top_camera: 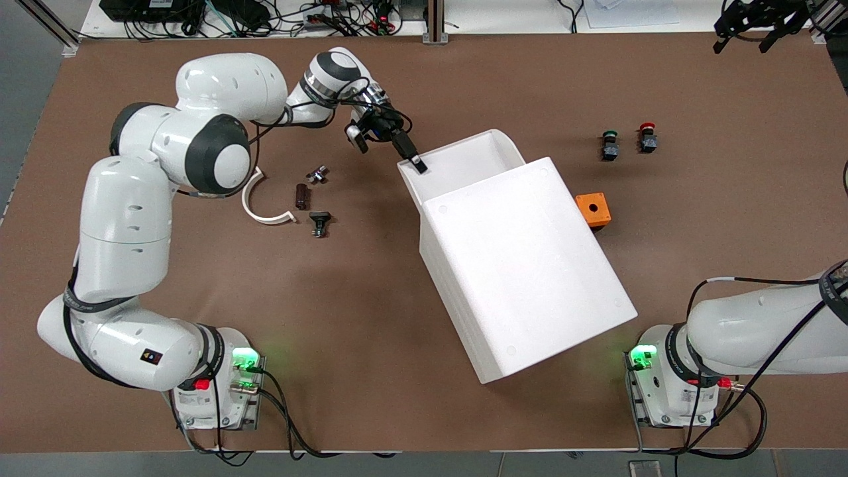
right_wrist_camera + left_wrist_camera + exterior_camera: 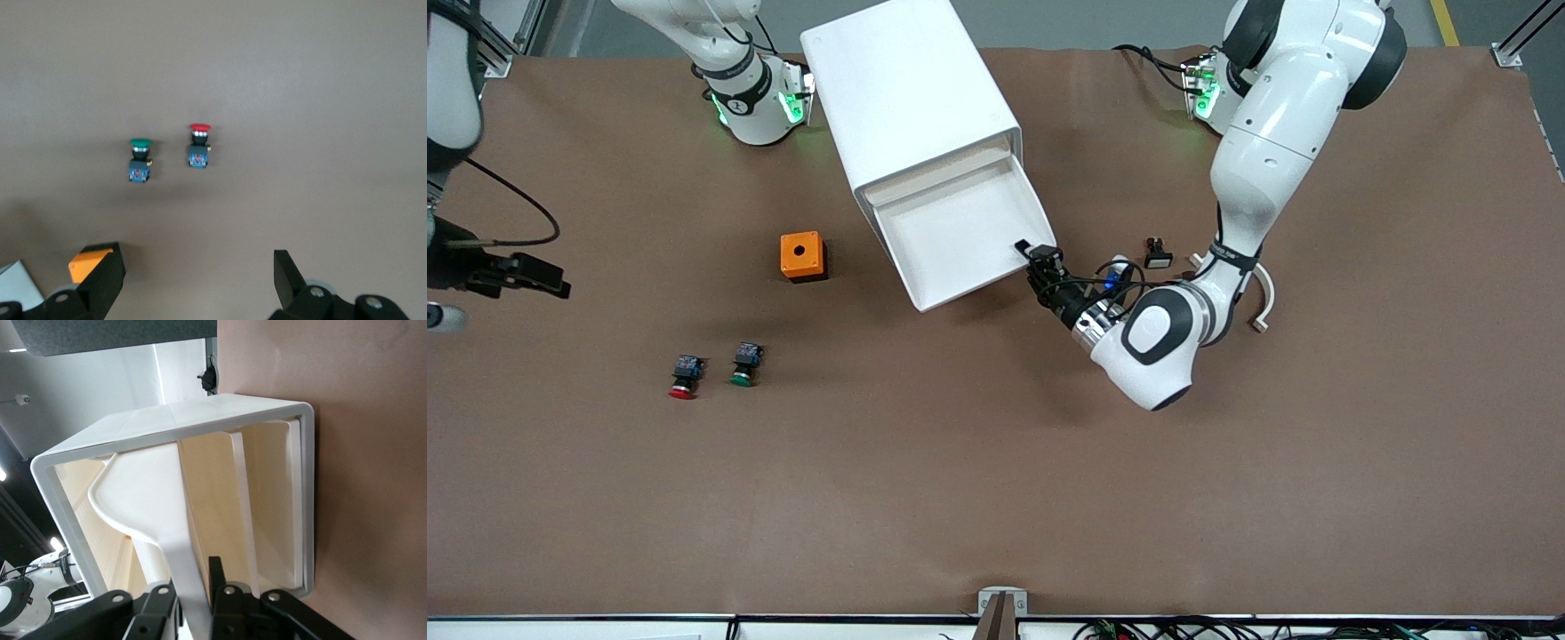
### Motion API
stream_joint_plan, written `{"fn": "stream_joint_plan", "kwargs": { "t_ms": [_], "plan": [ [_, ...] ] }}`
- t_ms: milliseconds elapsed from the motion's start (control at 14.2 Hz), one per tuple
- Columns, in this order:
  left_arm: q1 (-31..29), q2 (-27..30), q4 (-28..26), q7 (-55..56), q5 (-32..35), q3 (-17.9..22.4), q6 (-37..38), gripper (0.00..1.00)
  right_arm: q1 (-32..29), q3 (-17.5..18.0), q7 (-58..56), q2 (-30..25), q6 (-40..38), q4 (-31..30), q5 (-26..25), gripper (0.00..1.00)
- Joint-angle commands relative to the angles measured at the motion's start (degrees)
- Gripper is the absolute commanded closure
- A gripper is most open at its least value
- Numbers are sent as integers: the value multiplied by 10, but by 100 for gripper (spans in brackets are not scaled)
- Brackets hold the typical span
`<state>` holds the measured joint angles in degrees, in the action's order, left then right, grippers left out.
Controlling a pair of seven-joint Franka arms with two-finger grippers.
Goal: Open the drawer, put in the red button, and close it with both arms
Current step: 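Pull the top drawer open with the left gripper while the right gripper reaches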
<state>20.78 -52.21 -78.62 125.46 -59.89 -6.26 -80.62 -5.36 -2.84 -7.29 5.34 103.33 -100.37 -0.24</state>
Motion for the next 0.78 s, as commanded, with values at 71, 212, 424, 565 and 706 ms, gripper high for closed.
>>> {"fn": "stream_joint_plan", "kwargs": {
  "t_ms": [71, 212, 424, 565, 706],
  "plan": [
    [0, 2, 10, -5, -17, 8, -3, 73, 3, 4, 7, 0, 166, -132, 3, 0],
    [1, 1, 10, -5, -17, 8, -4, 52, 4, 4, 17, 12, 277, -202, 4, 0],
    [1, 2, 10, -29, -14, 9, -12, 0, 4, 5, 34, 62, 354, -230, 11, 0],
    [0, 3, 11, -43, -11, 10, -25, 0, 6, 6, 56, 98, 388, -230, 11, 0],
    [0, 4, 18, -60, -11, 31, -31, 0, 13, 6, 82, 122, 404, -231, 13, 0]
  ]
}}
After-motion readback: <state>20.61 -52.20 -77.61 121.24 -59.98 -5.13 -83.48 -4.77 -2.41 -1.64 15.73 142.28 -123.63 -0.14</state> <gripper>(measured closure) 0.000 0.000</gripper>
